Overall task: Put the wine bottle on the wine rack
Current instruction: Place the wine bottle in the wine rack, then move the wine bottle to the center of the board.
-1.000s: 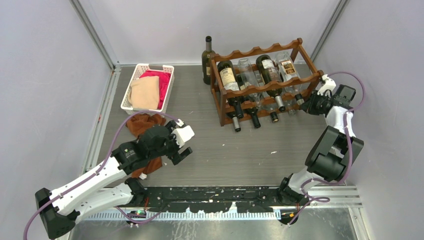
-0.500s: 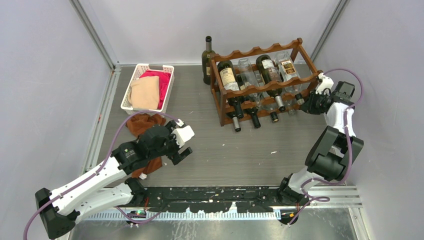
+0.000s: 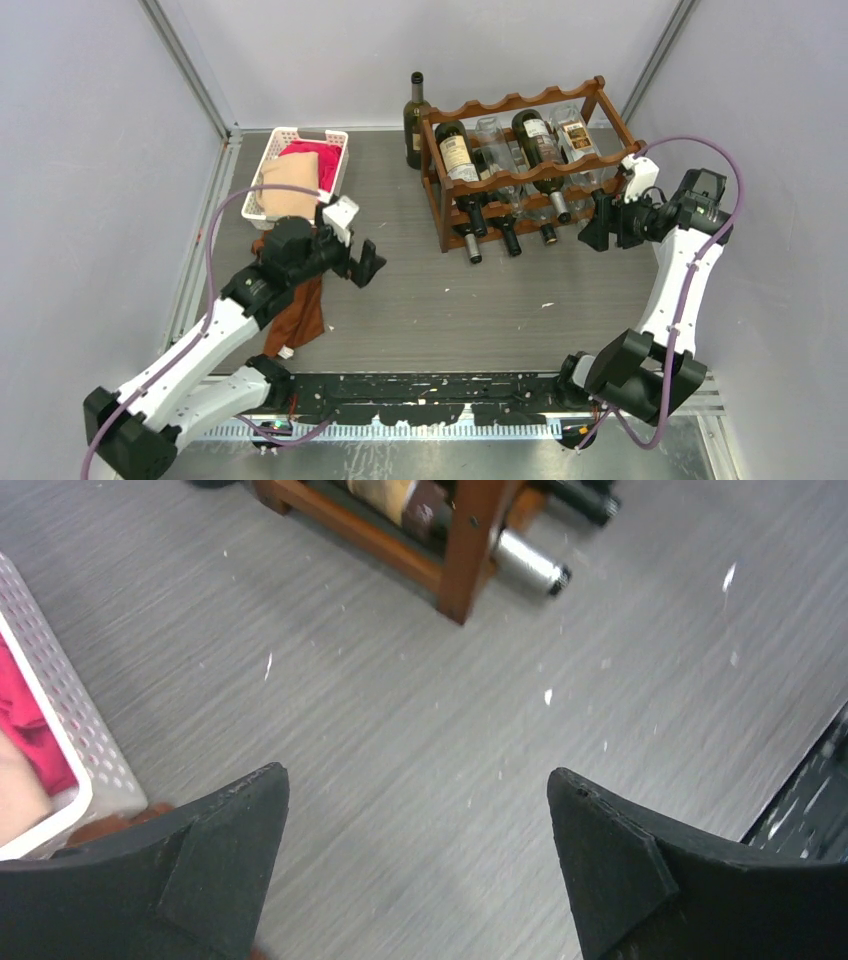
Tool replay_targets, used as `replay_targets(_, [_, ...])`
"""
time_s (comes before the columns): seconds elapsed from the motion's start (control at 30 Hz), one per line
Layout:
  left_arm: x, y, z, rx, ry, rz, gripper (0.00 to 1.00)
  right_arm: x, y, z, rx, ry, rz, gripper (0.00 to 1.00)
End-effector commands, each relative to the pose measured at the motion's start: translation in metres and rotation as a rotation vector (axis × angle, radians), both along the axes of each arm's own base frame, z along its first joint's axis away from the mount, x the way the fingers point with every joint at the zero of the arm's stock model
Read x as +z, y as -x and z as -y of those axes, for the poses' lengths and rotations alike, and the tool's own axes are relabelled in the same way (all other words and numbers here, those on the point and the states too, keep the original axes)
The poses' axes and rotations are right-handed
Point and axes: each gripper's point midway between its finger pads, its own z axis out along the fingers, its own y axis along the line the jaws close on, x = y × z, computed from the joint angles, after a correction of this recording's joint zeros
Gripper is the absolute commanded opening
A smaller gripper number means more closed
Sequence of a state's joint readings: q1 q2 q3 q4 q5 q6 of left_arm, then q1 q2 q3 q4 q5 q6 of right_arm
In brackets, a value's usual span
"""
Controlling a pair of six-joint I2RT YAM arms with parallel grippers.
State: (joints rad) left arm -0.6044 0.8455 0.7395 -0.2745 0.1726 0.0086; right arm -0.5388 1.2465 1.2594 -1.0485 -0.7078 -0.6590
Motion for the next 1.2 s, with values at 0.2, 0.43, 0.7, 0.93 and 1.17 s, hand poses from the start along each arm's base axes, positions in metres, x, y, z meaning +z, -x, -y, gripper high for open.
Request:
replay_targets(0.2, [0.136,-0.142,0.012,0.128,0.51,0.163,1.0,0.004,0.028,-0.067,0.156,-0.252,0.123,0.81])
replay_targets(0.43, [0.141,-0.247,0.01,0.118,0.485,0.316,0.98,0.004,0.028,-0.071,0.14,-0.257,0.172,0.81])
replay_targets(0.7, [0.138,-0.313,0.035,-0.058,0.496,0.435,0.83,0.0,0.026,-0.069,0.133,-0.253,0.15,0.81])
replay_targets(0.93, [0.119,-0.345,0.055,-0.156,0.55,0.486,0.77,-0.003,0.025,-0.071,0.143,-0.259,0.136,0.81])
replay_targets(1.17, [0.096,-0.37,0.065,-0.18,0.527,0.494,0.76,-0.005,0.026,-0.072,0.154,-0.27,0.119,0.81])
